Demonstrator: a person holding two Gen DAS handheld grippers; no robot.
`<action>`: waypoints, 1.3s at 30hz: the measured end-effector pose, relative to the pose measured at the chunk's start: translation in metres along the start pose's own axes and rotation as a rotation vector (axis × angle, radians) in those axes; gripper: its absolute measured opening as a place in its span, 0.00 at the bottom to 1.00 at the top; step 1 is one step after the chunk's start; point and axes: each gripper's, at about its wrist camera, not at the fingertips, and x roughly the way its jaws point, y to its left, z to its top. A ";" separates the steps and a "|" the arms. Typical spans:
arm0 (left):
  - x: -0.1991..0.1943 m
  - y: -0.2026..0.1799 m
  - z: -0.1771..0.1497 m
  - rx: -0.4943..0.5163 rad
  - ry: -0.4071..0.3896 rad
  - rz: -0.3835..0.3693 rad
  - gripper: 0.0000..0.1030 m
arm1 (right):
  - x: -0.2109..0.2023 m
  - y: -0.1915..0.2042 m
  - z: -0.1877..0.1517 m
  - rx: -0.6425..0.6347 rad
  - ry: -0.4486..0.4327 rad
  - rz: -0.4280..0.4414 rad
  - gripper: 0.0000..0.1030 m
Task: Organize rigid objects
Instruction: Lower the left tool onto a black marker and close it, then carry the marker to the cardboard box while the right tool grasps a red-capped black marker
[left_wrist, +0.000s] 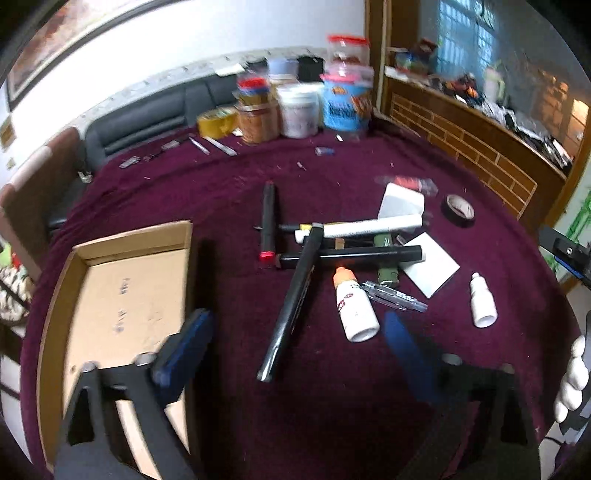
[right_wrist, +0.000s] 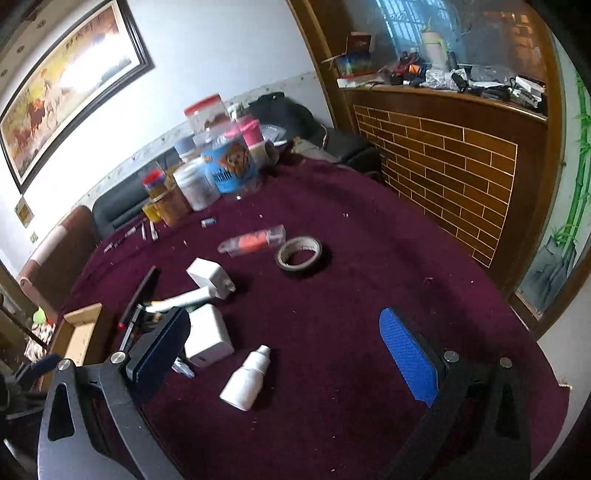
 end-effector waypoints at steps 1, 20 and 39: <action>0.007 0.002 0.002 0.002 0.025 -0.013 0.57 | 0.004 0.000 -0.002 -0.008 0.004 -0.005 1.00; 0.061 0.017 0.013 -0.077 0.162 -0.129 0.11 | 0.022 0.026 -0.006 -0.099 0.079 0.022 1.00; -0.074 0.108 -0.032 -0.266 -0.063 -0.210 0.11 | 0.096 0.182 0.027 -0.186 0.358 0.401 0.68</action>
